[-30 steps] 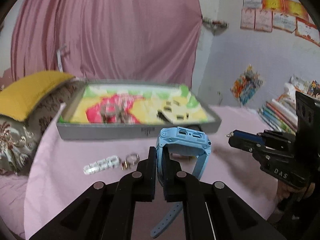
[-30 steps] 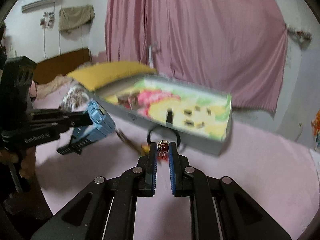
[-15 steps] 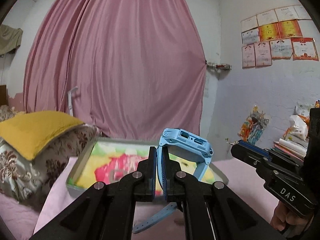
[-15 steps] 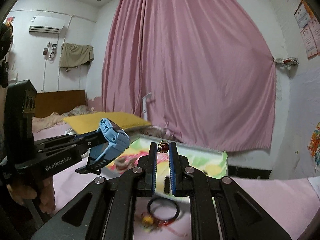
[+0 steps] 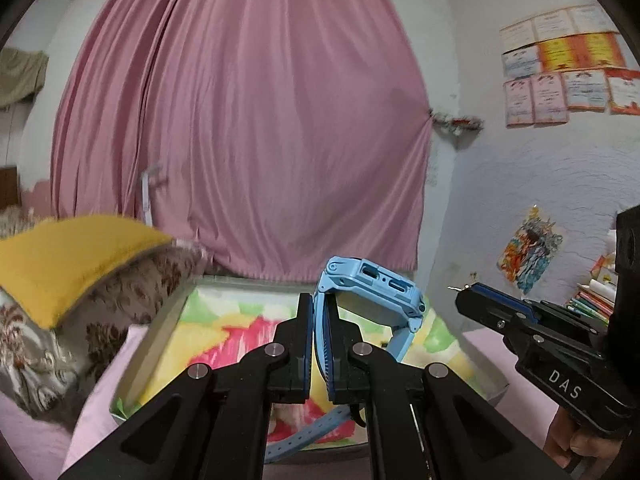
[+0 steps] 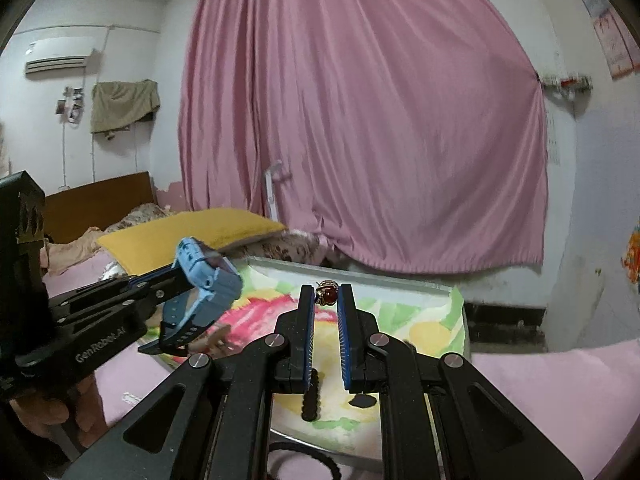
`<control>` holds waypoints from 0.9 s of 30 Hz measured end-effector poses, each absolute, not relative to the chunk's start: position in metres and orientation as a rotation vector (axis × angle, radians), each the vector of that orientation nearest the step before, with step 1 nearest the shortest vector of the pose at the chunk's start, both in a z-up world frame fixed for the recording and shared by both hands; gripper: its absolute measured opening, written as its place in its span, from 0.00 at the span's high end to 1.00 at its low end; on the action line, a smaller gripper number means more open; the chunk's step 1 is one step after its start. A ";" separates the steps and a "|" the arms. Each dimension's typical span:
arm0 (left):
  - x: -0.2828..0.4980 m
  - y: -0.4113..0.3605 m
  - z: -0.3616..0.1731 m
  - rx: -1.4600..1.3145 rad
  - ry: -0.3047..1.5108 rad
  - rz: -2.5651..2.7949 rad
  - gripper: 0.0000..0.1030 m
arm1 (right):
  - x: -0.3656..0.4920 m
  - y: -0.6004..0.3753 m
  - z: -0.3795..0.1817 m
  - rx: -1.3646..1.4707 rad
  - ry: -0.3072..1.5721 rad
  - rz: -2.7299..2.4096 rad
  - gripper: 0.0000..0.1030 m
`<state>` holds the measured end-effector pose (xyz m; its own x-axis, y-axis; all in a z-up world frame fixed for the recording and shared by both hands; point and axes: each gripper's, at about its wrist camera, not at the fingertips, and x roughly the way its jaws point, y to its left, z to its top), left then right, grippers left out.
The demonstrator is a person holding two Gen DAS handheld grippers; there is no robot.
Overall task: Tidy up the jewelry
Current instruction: 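Place the blue smartwatch in the tray with the left tool while the right tool drops the red charm there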
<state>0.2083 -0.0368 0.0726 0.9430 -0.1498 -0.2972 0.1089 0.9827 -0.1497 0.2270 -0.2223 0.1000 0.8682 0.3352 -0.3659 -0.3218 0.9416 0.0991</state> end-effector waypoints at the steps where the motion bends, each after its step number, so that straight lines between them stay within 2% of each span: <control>1: 0.212 -0.035 0.070 -0.139 0.331 -0.130 0.96 | 0.231 -0.224 0.097 0.041 0.404 0.343 0.90; 11: 0.245 -0.025 0.043 -0.189 0.587 -0.150 0.95 | 0.277 -0.226 0.050 0.095 0.700 0.380 0.90; 27: 0.261 -0.030 0.033 -0.156 0.732 -0.183 0.91 | 0.290 -0.217 0.023 0.094 0.865 0.402 0.90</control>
